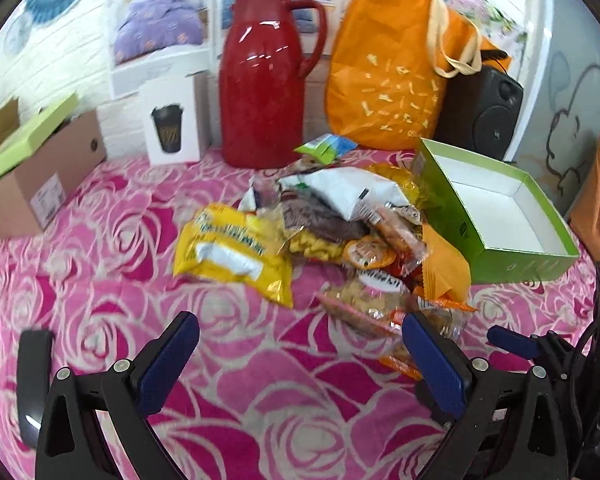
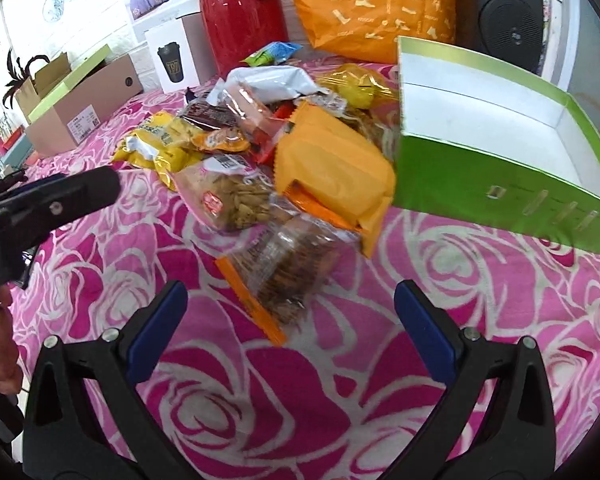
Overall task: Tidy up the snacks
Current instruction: 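Move both tools toward the snack pile beside the green box, then grasp the pink-labelled snack bag with left tool while right grasps clear brown-snack bag, then carry both bags into the green box and open both tools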
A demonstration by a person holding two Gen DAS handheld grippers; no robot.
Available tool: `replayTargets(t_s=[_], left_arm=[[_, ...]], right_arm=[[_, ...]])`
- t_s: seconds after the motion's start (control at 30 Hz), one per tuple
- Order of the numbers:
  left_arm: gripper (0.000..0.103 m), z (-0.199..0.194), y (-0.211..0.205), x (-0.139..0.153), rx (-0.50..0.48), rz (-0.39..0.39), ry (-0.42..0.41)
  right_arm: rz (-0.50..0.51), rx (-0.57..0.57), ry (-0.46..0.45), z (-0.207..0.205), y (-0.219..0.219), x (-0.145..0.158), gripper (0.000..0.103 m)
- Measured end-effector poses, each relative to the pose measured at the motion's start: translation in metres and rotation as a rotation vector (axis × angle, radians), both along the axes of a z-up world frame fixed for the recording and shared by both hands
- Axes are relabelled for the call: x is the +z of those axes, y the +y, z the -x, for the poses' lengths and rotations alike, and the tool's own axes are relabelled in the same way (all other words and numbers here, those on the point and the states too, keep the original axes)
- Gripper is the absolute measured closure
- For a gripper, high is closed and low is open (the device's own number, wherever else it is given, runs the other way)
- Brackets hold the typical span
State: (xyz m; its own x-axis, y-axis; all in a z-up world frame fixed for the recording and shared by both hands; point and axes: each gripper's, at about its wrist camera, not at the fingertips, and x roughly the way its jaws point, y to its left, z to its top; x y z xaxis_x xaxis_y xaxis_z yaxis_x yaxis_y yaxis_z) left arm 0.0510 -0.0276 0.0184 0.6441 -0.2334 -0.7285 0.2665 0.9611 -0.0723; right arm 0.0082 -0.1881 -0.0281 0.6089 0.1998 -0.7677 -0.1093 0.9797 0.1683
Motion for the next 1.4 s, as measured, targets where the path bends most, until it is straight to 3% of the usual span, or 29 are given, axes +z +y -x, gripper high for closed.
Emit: replayTargets(t_s=[0.07, 0.1, 0.17, 0.23, 0.27, 0.4, 0.47, 0.53, 0.7, 0.87, 1.0, 1.17, 1.4], left_arm=[[0.004, -0.007, -0.011, 0.003, -0.052, -0.017, 0.005], [0.006, -0.013, -0.016, 0.003, -0.074, -0.027, 0.013], [0.012, -0.023, -0.027, 0.000, -0.138, -0.027, 0.042], [0.040, -0.035, -0.039, -0.007, -0.195, -0.021, 0.092], [0.044, -0.042, -0.046, -0.013, -0.222, -0.021, 0.126], [0.046, -0.050, -0.062, -0.035, -0.230, -0.077, 0.168], [0.046, -0.049, -0.062, -0.042, -0.228, -0.058, 0.191], [0.054, -0.047, -0.059, -0.044, -0.226, -0.047, 0.209], [0.054, -0.041, -0.053, -0.044, -0.216, -0.028, 0.215], [0.065, -0.035, -0.053, -0.044, -0.218, -0.013, 0.227], [0.068, -0.015, -0.049, -0.026, -0.252, 0.011, 0.207], [0.068, 0.007, -0.051, 0.021, -0.306, 0.072, 0.120], [0.068, -0.006, -0.080, 0.080, -0.372, 0.163, 0.006]], right_arm=[[-0.019, 0.005, 0.000, -0.007, 0.002, -0.003, 0.006], [-0.043, 0.007, 0.008, -0.009, 0.001, -0.005, 0.025], [-0.077, 0.004, 0.039, -0.011, -0.009, -0.009, 0.051], [-0.090, 0.009, 0.039, -0.006, -0.017, -0.007, 0.053], [-0.081, 0.007, 0.040, -0.002, -0.021, -0.006, 0.055], [-0.070, -0.019, 0.044, 0.014, -0.044, -0.003, 0.054], [-0.076, -0.039, 0.052, 0.018, -0.052, -0.002, 0.047], [-0.090, -0.054, 0.061, 0.021, -0.055, -0.002, 0.047], [-0.085, -0.059, 0.060, 0.017, -0.047, -0.006, 0.043], [-0.086, -0.072, 0.067, 0.016, -0.048, -0.010, 0.050], [-0.078, -0.054, 0.022, 0.027, -0.050, 0.008, 0.056], [-0.058, -0.053, -0.077, 0.040, -0.059, 0.042, 0.056], [-0.001, -0.171, -0.219, 0.038, -0.100, 0.088, 0.057]])
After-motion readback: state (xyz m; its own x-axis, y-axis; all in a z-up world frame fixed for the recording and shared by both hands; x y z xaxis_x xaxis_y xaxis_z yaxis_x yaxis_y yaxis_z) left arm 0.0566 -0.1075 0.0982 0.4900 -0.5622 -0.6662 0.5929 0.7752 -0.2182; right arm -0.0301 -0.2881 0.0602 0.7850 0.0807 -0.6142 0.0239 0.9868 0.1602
